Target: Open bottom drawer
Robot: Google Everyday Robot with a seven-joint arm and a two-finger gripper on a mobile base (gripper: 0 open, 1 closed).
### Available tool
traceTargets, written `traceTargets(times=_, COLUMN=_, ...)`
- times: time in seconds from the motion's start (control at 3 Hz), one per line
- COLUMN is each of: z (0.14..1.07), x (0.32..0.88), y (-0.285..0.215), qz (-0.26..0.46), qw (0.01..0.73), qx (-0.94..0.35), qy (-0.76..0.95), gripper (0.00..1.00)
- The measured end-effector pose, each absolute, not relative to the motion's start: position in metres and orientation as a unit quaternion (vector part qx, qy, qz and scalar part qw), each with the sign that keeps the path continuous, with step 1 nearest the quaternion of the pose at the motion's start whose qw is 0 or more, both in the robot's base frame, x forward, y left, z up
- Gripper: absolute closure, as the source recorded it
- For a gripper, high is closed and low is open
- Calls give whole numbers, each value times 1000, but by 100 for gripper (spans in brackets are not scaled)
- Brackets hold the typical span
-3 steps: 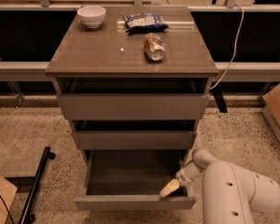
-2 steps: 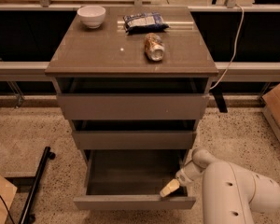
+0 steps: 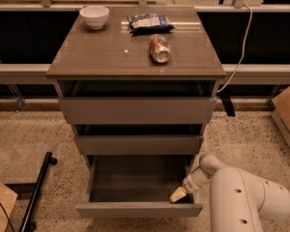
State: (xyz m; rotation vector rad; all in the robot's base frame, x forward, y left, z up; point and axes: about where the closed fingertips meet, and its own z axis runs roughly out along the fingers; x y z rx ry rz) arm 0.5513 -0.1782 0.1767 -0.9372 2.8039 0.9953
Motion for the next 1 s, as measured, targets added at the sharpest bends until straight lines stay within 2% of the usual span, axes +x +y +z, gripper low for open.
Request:
traceTargets(times=0.67, z=206, x=507, y=-209, qz=310, qw=-12, qx=-307, qy=900, gripper=88)
traceTargets(times=1.0, z=219, x=485, y=-215, qz=305, qw=-11, qx=-309, qy=901, gripper=77)
